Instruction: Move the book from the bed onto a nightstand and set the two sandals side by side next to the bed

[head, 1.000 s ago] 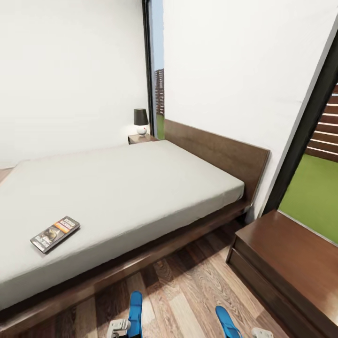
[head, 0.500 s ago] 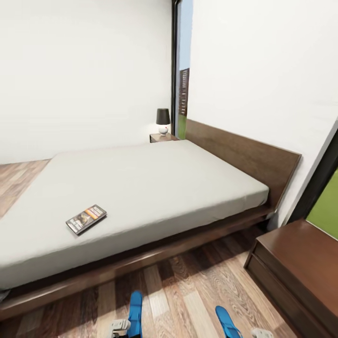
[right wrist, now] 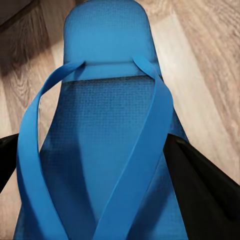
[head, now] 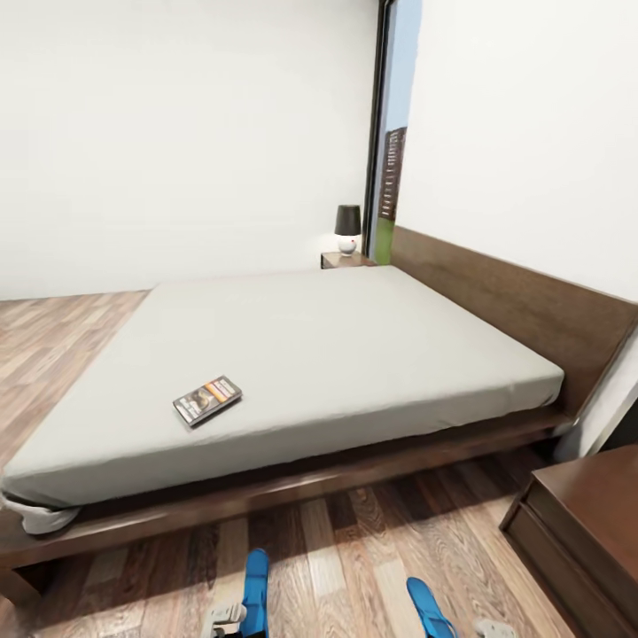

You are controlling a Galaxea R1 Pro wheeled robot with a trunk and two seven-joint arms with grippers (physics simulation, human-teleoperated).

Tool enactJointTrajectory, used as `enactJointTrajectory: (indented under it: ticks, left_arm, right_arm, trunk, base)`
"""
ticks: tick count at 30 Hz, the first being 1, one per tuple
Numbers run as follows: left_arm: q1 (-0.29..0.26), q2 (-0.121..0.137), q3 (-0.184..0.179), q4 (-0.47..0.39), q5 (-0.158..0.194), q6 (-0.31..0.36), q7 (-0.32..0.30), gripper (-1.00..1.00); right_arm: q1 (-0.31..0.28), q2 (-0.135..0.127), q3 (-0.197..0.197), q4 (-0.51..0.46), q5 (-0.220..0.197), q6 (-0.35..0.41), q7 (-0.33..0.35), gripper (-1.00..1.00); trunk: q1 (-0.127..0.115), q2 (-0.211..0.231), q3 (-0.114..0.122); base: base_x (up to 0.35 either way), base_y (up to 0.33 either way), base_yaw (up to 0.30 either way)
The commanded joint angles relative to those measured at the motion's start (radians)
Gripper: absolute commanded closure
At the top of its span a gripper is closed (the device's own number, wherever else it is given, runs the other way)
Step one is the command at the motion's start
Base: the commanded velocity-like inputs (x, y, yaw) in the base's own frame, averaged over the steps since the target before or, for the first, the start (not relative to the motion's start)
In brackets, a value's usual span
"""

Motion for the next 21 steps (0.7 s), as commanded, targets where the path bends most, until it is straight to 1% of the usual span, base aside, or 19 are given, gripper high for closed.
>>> enactJointTrajectory:
  ticks: [1,21]
  left_arm:
    - [-0.001,0.000,0.004,0.001,-0.007,-0.007,-0.002,1.00]
    - [-0.001,0.000,0.004,0.001,-0.007,-0.007,-0.003,1.00]
  right_arm:
    - [0.000,0.000,-0.006,0.001,-0.001,-0.001,0.005,1.00]
    - [0.000,0.000,-0.006,0.001,-0.001,-0.001,0.005,1.00]
  trunk:
    - [0.000,0.000,-0.001]
    - [0.000,0.000,-0.001]
  base:
    - [0.000,0.000,0.289]
    - [0.000,0.000,0.289]
